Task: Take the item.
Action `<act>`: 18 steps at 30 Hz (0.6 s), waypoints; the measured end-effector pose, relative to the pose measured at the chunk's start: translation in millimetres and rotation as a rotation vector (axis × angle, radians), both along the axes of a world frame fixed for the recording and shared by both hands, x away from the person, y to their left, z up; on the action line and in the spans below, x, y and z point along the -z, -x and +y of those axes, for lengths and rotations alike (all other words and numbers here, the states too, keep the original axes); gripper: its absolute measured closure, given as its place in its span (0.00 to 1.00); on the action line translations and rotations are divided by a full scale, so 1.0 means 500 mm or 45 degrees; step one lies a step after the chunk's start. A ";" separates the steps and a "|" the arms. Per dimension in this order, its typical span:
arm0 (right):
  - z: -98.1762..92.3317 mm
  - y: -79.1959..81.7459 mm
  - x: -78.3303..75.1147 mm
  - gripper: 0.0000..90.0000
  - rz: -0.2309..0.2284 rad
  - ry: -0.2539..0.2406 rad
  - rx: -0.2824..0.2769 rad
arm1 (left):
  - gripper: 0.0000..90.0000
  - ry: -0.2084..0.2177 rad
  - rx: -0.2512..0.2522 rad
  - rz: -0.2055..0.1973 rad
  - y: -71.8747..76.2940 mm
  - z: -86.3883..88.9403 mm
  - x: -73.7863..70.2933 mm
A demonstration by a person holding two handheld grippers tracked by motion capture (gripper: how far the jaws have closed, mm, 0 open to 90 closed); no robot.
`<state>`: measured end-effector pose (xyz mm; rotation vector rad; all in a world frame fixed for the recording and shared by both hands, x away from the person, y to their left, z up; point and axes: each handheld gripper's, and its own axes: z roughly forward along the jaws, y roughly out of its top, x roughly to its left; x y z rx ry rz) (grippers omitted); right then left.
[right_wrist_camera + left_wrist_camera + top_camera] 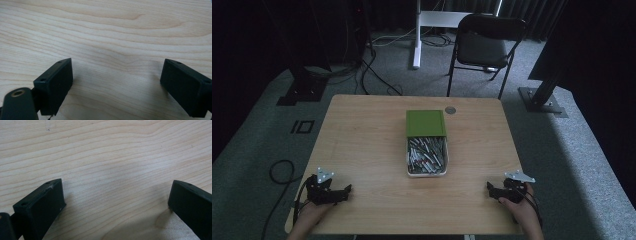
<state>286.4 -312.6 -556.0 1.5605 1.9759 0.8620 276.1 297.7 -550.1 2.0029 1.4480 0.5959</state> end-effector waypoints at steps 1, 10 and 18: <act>0.000 0.000 0.000 0.12 0.000 0.000 0.000 | 0.01 0.000 0.004 -0.001 0.000 0.001 0.000; 0.001 0.000 0.000 0.12 0.000 0.000 0.006 | 0.01 0.000 0.004 -0.001 0.000 0.001 0.000; 0.006 -0.001 0.000 0.12 -0.002 0.001 0.031 | 0.01 0.000 0.003 -0.001 0.000 0.001 0.000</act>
